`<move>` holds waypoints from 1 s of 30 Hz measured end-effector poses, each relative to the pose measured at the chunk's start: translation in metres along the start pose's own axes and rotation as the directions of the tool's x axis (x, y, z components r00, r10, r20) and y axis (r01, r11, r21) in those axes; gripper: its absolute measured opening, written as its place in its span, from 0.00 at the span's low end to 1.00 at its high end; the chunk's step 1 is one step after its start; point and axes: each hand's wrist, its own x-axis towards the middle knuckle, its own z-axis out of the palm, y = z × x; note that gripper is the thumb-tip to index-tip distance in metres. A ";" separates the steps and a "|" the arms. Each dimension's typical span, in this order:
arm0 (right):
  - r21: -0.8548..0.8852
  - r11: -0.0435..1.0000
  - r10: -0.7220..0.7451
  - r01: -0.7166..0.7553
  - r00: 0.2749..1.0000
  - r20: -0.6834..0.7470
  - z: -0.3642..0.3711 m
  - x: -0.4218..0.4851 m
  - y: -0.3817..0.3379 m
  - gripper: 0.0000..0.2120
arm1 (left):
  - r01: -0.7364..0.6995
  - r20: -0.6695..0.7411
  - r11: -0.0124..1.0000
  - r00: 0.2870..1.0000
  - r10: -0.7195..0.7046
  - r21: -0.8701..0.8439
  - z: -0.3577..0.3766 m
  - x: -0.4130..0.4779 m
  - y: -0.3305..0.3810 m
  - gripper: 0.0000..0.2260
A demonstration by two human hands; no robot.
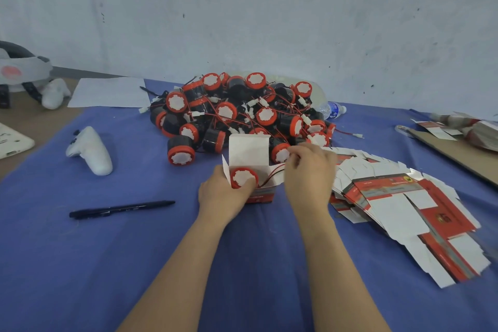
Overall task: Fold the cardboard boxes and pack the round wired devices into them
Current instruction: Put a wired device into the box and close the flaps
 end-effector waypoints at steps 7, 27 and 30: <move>-0.257 0.954 0.258 -0.156 0.863 0.434 -0.020 0.012 0.016 0.13 | -0.012 -0.019 0.998 1.000 0.013 0.060 -0.001 -0.002 0.002 0.21; 0.398 0.917 -0.114 -0.029 0.936 0.333 -0.015 0.000 -0.016 0.19 | -0.009 -0.015 0.995 1.000 0.011 0.101 -0.004 -0.004 0.005 0.21; 0.378 0.925 -0.046 -0.049 0.970 0.240 -0.010 0.001 -0.015 0.21 | -0.008 -0.022 0.995 1.000 0.010 0.095 -0.003 -0.005 0.005 0.21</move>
